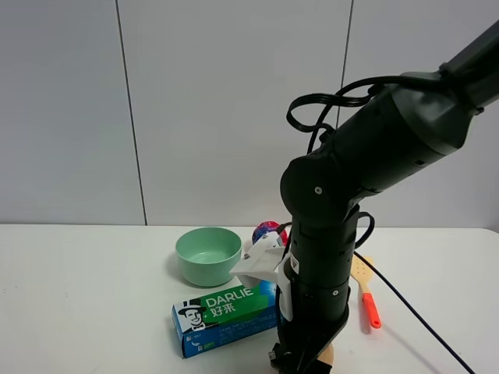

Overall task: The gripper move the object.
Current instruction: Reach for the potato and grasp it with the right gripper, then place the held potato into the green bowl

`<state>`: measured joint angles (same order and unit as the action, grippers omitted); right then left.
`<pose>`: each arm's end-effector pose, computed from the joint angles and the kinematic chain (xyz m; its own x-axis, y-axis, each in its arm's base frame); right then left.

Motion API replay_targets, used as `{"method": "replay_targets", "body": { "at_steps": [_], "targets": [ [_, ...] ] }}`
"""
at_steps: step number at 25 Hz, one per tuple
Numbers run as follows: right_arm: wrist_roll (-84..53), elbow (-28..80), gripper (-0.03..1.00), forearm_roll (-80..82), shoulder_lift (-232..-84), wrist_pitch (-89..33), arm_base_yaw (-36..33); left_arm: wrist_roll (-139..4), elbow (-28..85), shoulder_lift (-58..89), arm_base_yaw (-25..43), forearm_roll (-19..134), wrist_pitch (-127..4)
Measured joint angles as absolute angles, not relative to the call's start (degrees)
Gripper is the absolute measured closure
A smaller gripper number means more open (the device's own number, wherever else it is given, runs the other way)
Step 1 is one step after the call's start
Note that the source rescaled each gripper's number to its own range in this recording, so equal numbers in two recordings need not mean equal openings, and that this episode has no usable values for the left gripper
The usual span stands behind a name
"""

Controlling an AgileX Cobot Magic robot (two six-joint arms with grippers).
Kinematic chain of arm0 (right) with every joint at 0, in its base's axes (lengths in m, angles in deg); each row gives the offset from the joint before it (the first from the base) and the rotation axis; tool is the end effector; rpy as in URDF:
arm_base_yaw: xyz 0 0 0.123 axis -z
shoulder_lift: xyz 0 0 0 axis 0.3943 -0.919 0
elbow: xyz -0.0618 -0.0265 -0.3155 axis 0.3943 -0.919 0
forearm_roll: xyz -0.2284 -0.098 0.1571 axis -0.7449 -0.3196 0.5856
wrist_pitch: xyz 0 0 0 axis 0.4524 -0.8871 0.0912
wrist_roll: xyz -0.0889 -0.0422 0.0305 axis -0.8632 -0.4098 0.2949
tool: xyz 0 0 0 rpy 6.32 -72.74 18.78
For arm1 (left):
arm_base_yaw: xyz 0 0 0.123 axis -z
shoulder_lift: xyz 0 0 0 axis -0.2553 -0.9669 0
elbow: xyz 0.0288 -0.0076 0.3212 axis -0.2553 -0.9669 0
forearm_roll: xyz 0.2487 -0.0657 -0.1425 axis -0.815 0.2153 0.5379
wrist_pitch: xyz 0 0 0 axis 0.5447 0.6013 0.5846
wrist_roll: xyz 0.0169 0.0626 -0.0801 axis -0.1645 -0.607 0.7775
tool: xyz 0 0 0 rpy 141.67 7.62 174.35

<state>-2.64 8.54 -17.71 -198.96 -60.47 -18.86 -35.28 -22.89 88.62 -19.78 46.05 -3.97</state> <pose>0.2959 0.2492 0.0980 -0.4933 -0.8699 -0.0020 -0.8615 0.4889 -0.1373 0.0065 -0.0028 0.2882 -0.4664 -0.0326 -0.8840 -0.0543 0.9985 -0.0082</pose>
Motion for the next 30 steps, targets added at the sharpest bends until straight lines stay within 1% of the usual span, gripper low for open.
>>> {"method": "replay_targets", "body": {
  "at_steps": [1,5,10,12,19,25,27,30],
  "targets": [
    [-2.6,8.5,0.05,-17.7,-199.0,-60.0,-18.9,-35.3,-22.9,88.6,-19.8,46.1,-4.0],
    [-2.5,8.5,0.16,-17.7,-199.0,-59.5,-18.9,-35.3,-22.9,88.6,-19.8,46.1,-4.0],
    [-2.4,8.5,0.24,-17.5,-199.0,-59.2,-18.9,-35.3,-22.9,88.6,-19.8,46.1,-4.0],
    [-2.4,8.5,0.30,-17.0,-199.0,-59.2,-18.9,-35.3,-22.9,88.6,-19.8,46.1,-4.0],
    [-2.3,8.5,0.54,-15.8,-199.0,-59.7,-18.9,-35.3,-22.9,88.6,-19.8,46.1,-4.0],
    [-2.3,8.5,0.80,-14.8,-199.0,-60.3,-18.9,-35.3,-22.9,88.6,-19.8,46.1,-4.0],
    [-2.3,8.5,0.84,-14.7,-199.0,-60.8,-18.9,-35.3,-22.9,88.6,-19.8,46.1,-4.0],
    [-2.3,8.5,0.86,-14.2,-198.6,-61.3,-18.9,-35.3,-22.9,88.6,-19.8,46.1,-4.0]
  ]
}}
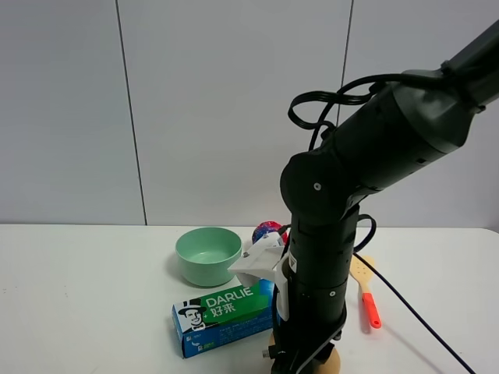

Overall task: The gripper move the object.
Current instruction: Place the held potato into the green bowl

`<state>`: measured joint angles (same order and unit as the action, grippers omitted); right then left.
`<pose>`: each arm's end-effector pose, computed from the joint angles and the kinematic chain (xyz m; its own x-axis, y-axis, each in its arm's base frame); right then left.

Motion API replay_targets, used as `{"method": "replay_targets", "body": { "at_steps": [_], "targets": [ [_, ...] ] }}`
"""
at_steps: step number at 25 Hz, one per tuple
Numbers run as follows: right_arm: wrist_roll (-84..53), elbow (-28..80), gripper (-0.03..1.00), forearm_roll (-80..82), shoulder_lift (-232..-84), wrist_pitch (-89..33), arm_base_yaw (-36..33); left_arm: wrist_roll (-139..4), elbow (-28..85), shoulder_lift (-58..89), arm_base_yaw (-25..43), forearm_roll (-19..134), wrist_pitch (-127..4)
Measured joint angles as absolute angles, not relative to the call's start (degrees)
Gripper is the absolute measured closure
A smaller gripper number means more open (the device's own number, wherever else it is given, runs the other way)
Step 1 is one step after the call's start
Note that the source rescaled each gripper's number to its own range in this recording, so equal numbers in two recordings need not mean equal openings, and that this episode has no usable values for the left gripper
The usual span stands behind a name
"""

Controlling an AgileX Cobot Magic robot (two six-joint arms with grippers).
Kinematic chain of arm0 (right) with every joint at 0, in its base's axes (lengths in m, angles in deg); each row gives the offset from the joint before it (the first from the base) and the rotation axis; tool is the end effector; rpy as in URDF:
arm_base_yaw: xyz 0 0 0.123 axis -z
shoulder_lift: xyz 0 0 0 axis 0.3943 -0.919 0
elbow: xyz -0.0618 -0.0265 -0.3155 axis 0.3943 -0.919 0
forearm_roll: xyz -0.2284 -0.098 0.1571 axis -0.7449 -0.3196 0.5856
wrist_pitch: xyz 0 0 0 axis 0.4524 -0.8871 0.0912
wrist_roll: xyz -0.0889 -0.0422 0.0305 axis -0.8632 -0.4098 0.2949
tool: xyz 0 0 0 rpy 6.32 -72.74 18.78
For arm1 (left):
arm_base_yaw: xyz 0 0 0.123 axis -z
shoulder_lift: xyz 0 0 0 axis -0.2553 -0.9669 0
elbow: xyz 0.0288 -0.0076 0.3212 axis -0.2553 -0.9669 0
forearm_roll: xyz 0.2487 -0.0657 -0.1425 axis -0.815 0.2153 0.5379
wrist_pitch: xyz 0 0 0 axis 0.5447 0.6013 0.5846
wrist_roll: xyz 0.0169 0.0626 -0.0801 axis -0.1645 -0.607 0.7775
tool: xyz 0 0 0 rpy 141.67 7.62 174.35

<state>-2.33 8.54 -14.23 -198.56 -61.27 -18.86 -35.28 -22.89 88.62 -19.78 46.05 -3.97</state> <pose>0.2920 0.2510 0.1002 -0.5369 -0.8436 -0.0079 -0.8393 0.5350 -0.0968 0.0065 -0.0028 0.2882 -0.4664 -0.0326 -0.8840 -0.0543 0.9985 -0.0082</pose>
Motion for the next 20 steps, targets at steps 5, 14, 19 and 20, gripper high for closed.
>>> {"method": "replay_targets", "body": {
  "at_steps": [5,14,19,20],
  "targets": [
    [-2.3,8.5,0.88,-13.3,-197.7,-62.4,-18.9,-35.3,-22.9,88.6,-19.8,46.1,-4.0],
    [-2.3,8.5,0.88,-12.1,-195.2,-64.3,-18.9,-35.3,-22.9,88.6,-19.8,46.1,-4.0],
    [-2.3,8.5,0.93,-11.3,-192.1,-64.3,-18.9,-35.3,-22.9,88.6,-19.8,46.1,-4.0],
    [-2.3,8.5,0.94,-11.2,-191.5,-64.3,-18.9,-35.3,-22.9,88.6,-19.8,46.1,-4.0]
  ]
}}
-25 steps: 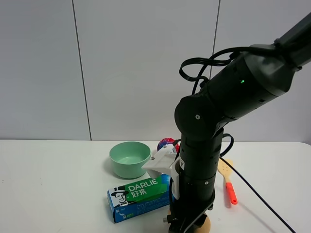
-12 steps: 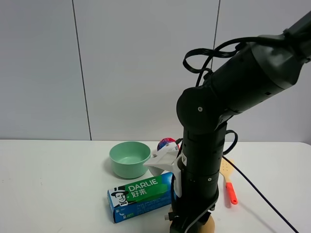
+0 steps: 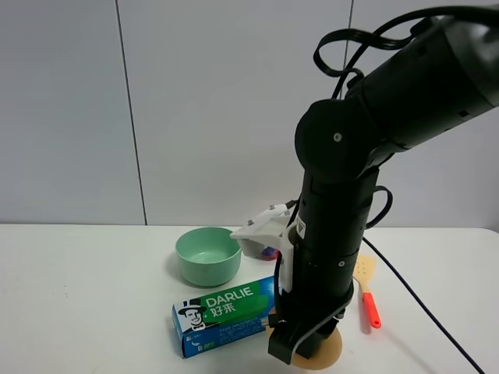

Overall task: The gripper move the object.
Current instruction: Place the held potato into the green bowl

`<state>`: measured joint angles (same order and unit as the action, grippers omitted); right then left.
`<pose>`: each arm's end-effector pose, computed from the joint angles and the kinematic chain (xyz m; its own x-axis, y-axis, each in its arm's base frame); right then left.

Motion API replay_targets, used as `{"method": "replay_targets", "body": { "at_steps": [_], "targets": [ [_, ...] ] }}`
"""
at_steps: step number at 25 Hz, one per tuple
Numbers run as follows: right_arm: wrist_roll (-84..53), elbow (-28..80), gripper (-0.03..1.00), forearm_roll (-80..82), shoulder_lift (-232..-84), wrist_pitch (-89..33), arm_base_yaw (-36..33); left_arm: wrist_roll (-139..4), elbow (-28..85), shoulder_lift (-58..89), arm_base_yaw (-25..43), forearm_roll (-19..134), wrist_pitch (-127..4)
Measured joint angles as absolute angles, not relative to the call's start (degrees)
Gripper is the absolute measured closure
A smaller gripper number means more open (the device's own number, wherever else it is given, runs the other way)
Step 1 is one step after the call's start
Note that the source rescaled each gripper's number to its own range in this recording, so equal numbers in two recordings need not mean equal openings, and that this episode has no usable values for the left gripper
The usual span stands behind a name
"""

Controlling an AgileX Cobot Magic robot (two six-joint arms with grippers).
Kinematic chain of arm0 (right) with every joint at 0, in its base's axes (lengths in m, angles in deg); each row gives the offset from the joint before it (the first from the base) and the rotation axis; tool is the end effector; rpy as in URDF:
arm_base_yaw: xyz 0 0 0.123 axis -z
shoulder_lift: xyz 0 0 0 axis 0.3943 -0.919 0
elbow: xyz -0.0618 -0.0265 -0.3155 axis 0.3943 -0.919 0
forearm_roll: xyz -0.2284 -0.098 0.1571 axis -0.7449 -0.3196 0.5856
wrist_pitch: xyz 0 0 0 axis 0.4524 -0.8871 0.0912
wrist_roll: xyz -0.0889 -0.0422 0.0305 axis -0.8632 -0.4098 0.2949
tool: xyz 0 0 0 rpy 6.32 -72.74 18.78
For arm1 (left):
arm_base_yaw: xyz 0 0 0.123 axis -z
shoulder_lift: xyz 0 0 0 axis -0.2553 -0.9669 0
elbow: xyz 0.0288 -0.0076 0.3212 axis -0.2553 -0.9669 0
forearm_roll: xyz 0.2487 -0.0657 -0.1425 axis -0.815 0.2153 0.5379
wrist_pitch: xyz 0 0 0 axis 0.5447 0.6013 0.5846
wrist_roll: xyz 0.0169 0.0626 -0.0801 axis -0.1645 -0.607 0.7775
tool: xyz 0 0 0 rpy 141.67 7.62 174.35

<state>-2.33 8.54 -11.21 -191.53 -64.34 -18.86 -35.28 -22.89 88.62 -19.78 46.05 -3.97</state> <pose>0.2854 0.2495 0.1465 -0.5687 -0.8183 -0.0837 -0.8147 0.5744 -0.0798 0.0065 -0.0028 0.2882 -0.4664 -0.0326 -0.8840 -0.0543 0.9985 -0.0082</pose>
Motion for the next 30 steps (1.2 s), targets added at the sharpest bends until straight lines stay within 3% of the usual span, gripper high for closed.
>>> {"method": "replay_targets", "body": {
  "at_steps": [16,30],
  "targets": [
    [-2.3,9.0,0.97,-10.4,-181.7,-58.4,-17.5,-35.3,-22.9,88.6,-19.8,46.1,-4.0],
    [-2.2,27.8,0.97,-7.4,-187.3,-56.7,-17.2,-35.3,-22.9,88.6,-19.8,46.1,-4.0]
  ]
}}
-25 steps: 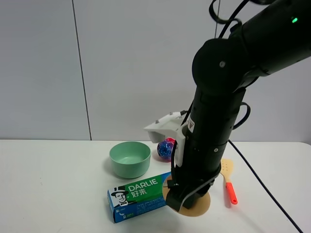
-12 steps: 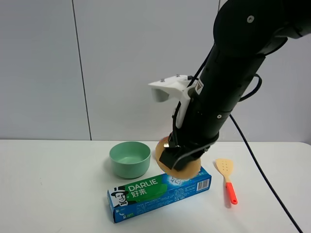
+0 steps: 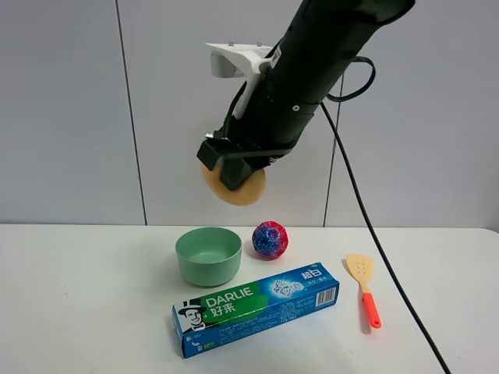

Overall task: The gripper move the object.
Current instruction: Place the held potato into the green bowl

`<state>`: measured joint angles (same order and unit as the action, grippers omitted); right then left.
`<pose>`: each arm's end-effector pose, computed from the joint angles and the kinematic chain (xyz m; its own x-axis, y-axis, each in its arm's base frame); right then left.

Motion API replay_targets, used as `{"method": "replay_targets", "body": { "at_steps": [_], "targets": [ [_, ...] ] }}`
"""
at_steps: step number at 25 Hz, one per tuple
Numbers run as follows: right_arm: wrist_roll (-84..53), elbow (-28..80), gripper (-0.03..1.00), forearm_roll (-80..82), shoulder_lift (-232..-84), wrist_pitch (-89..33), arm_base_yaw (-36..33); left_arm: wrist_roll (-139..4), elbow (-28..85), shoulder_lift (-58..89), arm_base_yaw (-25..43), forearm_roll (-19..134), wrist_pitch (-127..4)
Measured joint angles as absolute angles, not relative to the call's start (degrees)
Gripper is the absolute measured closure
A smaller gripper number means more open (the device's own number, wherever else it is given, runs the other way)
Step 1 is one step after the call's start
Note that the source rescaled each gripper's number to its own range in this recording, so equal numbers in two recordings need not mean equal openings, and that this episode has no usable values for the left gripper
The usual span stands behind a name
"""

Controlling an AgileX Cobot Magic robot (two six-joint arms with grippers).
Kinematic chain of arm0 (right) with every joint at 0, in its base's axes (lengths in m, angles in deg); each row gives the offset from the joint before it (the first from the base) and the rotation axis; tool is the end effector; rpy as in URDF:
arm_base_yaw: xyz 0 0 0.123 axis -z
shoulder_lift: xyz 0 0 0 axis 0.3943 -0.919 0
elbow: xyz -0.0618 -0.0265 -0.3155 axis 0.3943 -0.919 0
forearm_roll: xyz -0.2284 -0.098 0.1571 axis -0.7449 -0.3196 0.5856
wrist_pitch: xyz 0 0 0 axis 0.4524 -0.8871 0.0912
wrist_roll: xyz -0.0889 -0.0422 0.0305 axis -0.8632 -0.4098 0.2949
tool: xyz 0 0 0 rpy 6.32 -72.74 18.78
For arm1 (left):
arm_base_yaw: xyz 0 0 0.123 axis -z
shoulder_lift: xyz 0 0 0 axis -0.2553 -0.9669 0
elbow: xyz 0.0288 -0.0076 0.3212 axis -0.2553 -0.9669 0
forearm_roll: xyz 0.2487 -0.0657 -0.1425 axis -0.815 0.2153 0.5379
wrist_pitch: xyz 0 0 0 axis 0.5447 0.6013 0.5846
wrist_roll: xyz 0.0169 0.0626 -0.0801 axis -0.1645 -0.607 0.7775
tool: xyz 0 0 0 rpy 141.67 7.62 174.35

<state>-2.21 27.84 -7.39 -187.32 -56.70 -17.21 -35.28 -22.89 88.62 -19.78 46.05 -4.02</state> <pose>0.3480 0.2952 0.2848 -0.4838 -0.6488 -0.5874 -0.7433 0.6589 -0.1156 0.0066 -0.0028 0.2883 -0.4656 -0.0325 -0.8844 -0.0543 0.9985 -0.0081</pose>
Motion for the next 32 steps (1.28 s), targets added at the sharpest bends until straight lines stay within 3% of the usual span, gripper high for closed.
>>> {"method": "replay_targets", "body": {
  "at_steps": [10,32],
  "targets": [
    [-0.1,32.8,0.97,-8.4,-199.8,-49.9,-17.2,-35.3,-22.9,88.6,-19.8,46.1,-4.0],
    [5.3,32.9,0.95,-16.2,-207.1,-37.1,-15.4,-35.3,-22.9,88.6,-19.8,46.1,-4.0]
  ]
}}
